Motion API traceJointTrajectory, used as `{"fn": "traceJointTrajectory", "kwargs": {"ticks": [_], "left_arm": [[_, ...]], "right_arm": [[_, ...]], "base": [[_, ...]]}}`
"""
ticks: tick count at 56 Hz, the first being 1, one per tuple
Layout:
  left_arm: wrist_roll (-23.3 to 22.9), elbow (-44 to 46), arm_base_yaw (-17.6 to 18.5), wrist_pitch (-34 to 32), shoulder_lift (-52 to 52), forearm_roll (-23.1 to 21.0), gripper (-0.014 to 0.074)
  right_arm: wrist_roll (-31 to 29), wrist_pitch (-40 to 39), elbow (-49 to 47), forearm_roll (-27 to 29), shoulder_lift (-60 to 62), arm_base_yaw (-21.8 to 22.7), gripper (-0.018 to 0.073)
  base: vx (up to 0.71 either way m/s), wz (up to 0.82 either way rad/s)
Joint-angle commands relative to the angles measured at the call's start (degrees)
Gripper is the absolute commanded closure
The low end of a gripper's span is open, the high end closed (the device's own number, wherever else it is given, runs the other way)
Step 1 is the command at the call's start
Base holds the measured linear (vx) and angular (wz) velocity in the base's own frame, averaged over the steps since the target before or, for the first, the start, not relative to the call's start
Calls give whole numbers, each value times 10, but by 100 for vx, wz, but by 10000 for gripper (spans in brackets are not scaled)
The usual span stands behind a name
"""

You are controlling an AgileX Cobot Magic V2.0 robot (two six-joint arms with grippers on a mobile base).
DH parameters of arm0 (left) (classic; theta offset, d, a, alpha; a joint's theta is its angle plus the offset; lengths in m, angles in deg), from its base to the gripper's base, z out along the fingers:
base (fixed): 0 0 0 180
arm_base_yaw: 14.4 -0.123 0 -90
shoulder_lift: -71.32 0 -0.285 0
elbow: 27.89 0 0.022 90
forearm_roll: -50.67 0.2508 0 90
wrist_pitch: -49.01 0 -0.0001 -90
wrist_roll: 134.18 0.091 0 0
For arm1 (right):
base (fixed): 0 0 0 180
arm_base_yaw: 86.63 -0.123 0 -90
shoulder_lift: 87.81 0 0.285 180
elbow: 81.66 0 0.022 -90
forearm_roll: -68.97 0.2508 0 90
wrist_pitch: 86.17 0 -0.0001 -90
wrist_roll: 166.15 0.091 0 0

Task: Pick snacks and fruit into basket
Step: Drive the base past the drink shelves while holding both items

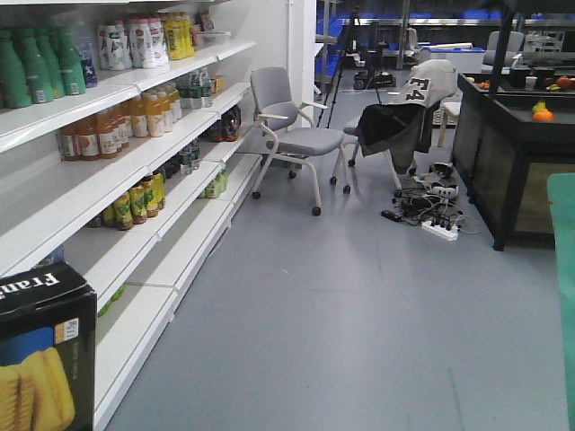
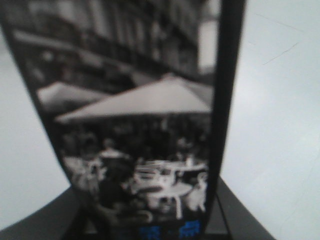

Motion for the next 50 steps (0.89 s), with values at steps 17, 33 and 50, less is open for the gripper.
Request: {"fn": "traceJointTrajectory", "kwargs": {"ticks": [17,33,50], "left_arm": [[-1,23,0,-52,-1,-3,604],[-1,23,0,-52,-1,-3,604],[-1,23,0,-52,-1,-3,604]], "right_arm": [[-8,-53,-20,-7,-4,-1,566],[-8,-53,-20,-7,-4,-1,566],[-8,-53,-20,-7,-4,-1,566]], "base": [[3,-19],[7,-12],[11,-8]]}}
